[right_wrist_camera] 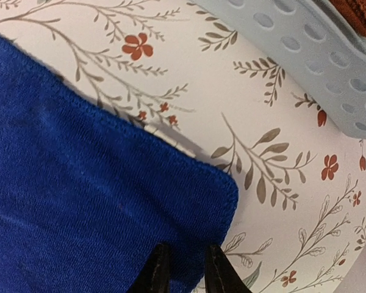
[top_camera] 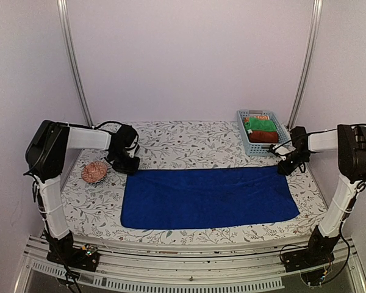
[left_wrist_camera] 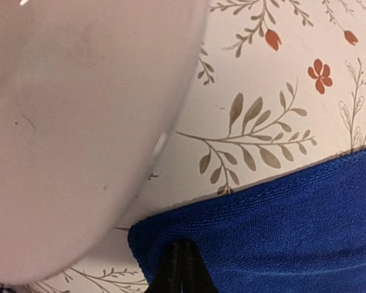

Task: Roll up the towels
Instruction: Smooth out the towel at the center of the board.

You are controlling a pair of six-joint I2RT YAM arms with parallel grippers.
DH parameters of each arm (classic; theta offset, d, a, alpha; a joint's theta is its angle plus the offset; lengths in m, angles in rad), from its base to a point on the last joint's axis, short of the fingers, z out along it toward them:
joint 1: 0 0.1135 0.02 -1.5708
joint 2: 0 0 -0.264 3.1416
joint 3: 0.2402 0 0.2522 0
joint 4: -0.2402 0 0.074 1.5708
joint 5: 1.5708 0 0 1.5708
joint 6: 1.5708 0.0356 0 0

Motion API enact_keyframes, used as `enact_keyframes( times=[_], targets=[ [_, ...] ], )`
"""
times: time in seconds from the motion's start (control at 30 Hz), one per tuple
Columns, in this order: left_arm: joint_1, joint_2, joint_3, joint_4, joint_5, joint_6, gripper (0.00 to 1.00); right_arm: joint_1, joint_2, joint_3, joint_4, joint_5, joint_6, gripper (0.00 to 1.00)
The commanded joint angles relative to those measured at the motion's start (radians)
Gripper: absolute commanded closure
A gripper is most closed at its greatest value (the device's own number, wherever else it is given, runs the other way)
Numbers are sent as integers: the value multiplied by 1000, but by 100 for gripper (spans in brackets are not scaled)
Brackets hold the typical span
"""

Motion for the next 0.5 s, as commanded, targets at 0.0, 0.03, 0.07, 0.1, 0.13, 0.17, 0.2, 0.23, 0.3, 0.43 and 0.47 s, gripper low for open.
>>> enact_keyframes(
  times=[0.0,0.03,0.07,0.1,0.13,0.17,0.2,0.23,0.3,0.43,0.47],
  targets=[
    [-17,-89,3,-68,0,-5,93,-8,-122,16,-142,-85,25,77],
    [-35,-121,-4,-75,6,-10,93,-8,-167,12,-166,-109,29,75],
    [-51,-153,-19,-81,14,-18,92,-8,-208,6,-195,-131,31,73],
    [-71,-184,-35,-89,35,-26,91,-9,-250,-6,-222,-153,25,72],
    [-96,-216,-58,-98,57,-38,91,-9,-288,-22,-248,-171,18,70],
    [-115,-250,-86,-106,77,-55,90,-9,-327,-41,-282,-186,4,69],
    [-137,-285,-126,-110,98,-75,90,-8,-364,-64,-316,-201,-11,69],
    [-160,-318,-166,-117,120,-93,89,-9,-400,-106,-346,-205,-45,69],
    [-198,-371,-242,-148,149,-136,90,-8,-465,-181,-395,-163,-92,70],
    [-245,-444,-379,-169,183,-192,92,-9,-574,-359,-422,-32,-184,74],
    [-248,-454,-408,-161,192,-201,92,-8,-590,-393,-415,-10,-200,75]
  ],
)
